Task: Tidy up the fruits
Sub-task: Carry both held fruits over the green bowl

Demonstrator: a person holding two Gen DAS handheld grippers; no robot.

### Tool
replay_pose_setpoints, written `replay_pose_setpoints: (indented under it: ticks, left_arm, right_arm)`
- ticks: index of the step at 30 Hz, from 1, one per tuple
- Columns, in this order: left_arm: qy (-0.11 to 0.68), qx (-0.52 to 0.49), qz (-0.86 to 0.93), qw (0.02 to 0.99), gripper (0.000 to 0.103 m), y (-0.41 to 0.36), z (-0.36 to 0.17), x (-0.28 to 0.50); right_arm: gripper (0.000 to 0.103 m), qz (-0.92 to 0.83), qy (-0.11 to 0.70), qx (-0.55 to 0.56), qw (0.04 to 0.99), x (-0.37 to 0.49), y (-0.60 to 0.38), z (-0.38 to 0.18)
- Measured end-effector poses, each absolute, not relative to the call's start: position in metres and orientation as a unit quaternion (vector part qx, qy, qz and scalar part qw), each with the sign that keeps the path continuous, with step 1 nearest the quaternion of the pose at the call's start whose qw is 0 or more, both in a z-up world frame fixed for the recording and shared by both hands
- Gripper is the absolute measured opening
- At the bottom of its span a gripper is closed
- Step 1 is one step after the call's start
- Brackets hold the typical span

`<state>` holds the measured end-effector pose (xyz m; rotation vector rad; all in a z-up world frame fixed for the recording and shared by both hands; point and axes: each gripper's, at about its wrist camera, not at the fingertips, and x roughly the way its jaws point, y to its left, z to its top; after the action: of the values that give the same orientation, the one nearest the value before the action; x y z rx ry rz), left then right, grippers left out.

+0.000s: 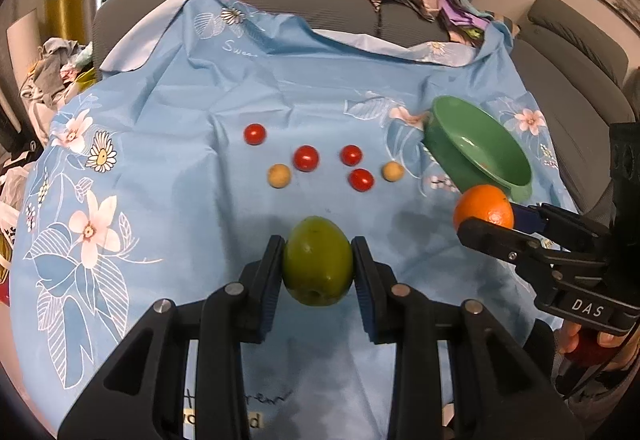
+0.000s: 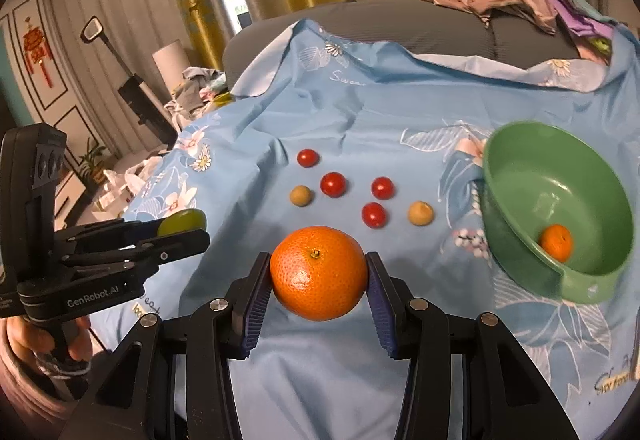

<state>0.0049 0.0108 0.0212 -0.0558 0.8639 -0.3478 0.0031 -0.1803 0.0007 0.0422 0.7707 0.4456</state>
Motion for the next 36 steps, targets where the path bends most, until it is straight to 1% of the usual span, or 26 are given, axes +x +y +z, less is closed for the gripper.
replay_pose_setpoints:
  ticks: [15, 36]
  left_arm:
    - [0.406, 0.000, -0.194, 0.893, 0.033, -0.023, 0.038, -0.012]
    - [0.402, 0.041, -0.232, 0.885, 0.033, -0.067, 0.049, -0.007]
  right_arm:
    - [0.048, 0.204, 0.341, 0.026, 0.917, -0.026, -0.204, 0.015]
    - [0.048, 0.182, 0.322, 0.056, 0.927, -0.028, -0.241, 0.020]
